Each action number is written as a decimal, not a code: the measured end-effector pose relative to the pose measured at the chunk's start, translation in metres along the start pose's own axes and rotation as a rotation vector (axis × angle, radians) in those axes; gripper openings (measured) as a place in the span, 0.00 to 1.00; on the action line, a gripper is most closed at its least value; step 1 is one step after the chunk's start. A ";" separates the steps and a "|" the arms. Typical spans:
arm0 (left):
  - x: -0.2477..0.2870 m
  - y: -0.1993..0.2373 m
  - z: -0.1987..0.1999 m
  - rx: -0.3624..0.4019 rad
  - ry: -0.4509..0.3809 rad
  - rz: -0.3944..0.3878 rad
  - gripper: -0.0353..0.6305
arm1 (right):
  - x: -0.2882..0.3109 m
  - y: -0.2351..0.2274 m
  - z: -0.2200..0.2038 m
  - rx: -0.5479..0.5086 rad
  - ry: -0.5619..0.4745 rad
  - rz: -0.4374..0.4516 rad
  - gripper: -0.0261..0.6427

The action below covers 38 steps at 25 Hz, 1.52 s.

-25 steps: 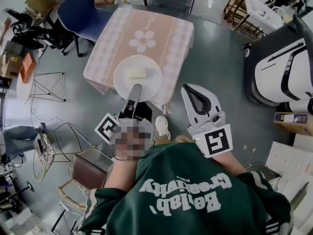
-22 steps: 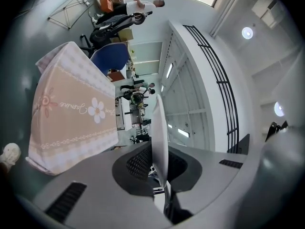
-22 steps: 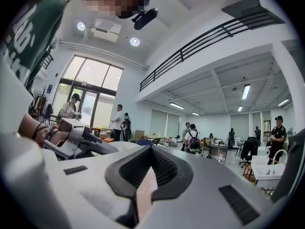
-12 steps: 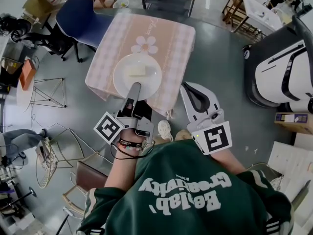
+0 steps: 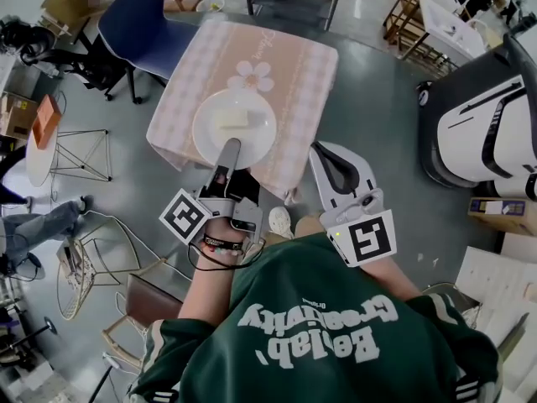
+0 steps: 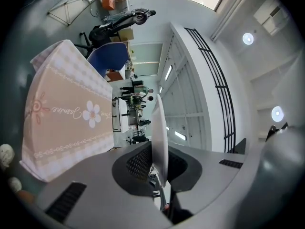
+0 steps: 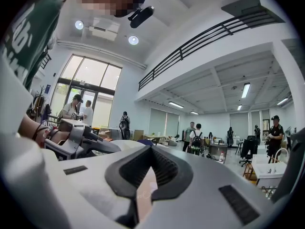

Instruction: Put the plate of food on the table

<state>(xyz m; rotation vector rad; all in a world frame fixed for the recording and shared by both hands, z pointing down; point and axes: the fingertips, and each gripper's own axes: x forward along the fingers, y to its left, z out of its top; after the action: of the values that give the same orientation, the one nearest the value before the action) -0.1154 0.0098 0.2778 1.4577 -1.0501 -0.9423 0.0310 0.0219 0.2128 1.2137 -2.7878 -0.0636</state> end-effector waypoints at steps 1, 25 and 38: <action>0.000 -0.001 0.000 0.001 -0.001 0.000 0.09 | 0.000 -0.001 0.001 0.002 0.001 -0.002 0.06; 0.031 -0.013 -0.021 0.002 -0.080 0.005 0.09 | 0.026 -0.046 0.005 0.013 -0.009 0.122 0.06; 0.066 -0.007 -0.027 0.005 -0.136 0.038 0.09 | 0.052 -0.080 -0.003 0.045 -0.013 0.206 0.06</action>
<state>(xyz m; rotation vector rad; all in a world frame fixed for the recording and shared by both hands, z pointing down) -0.0691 -0.0445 0.2732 1.3882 -1.1755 -1.0237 0.0548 -0.0706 0.2132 0.9306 -2.9230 0.0064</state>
